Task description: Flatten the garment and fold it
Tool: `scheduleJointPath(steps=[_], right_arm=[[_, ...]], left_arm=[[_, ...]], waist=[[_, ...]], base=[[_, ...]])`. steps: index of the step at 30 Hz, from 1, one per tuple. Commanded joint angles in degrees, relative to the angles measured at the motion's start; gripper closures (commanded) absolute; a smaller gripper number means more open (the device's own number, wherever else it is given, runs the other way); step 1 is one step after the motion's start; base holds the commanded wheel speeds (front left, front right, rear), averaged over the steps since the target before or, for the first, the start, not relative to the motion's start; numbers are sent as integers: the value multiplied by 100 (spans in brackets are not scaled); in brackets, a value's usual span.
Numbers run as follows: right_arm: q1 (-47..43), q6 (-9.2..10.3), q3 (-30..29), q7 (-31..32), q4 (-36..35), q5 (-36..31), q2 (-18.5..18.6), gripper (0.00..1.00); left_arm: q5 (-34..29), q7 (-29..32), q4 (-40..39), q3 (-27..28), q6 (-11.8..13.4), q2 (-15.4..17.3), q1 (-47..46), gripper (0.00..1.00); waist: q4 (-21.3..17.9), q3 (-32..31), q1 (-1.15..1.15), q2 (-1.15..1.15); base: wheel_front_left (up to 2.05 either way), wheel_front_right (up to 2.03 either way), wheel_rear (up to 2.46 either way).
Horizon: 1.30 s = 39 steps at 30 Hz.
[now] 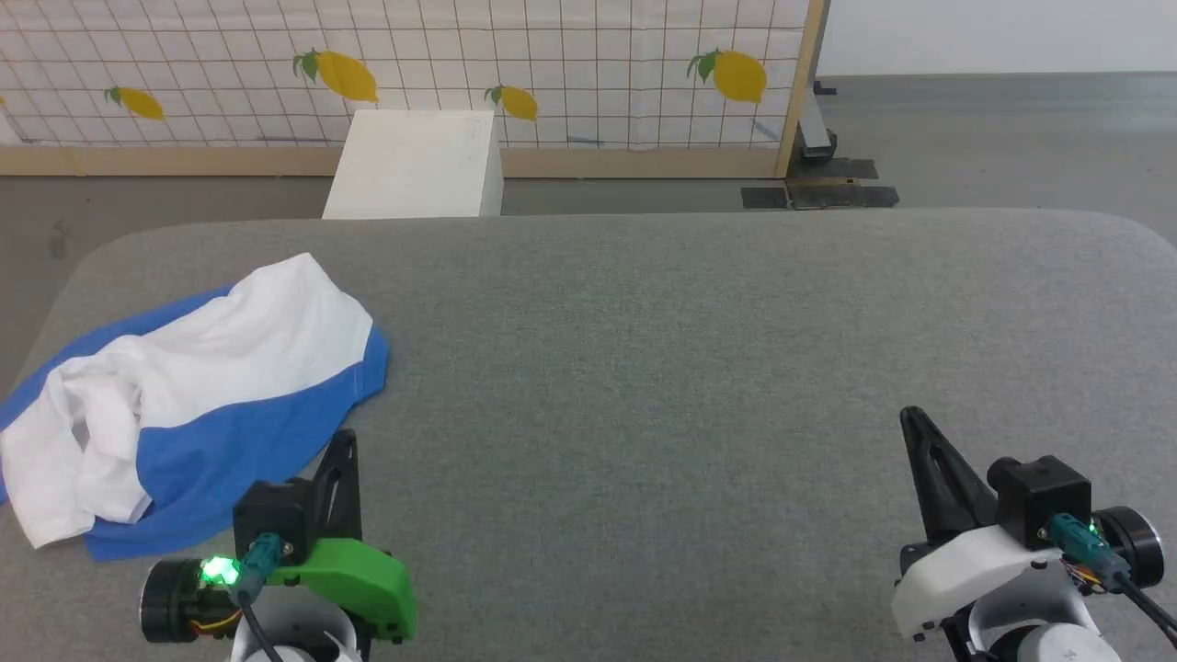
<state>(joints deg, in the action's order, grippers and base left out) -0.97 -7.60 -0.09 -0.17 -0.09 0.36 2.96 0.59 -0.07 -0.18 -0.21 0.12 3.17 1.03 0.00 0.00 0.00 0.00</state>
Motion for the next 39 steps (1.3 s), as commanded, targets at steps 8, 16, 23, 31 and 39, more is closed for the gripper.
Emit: scheduleJointPath(steps=[8, 16, 23, 31, 39], right_arm=[[97, 11, 9, 17, 9, -36, -8, 100], [97, 11, 9, 17, 9, -36, -8, 100], [97, 11, 9, 17, 9, -36, -8, 100], [-24, 0, -39, -45, 1, 61, 1, 0], [-71, 1, -133, -139, -4, 131, 0, 0]], left_arm=[[-59, 7, 18, 21, -12, -29, -103, 100], [-59, 7, 18, 21, -12, -29, -103, 100], [-59, 7, 18, 21, -12, -29, -103, 100], [19, -46, -4, -39, 0, 1, 29, 0], [44, -140, -24, -83, 1, -1, 78, 0]], waist=[[0, 0, 0, 0], [0, 0, 0, 0], [0, 0, 0, 0], [-2, 0, 0, 0], [-6, -3, 0, 0]], base=[[0, 0, 0], [0, 0, 0], [0, 0, 0], [0, 0, 0], [0, 0, 0]])
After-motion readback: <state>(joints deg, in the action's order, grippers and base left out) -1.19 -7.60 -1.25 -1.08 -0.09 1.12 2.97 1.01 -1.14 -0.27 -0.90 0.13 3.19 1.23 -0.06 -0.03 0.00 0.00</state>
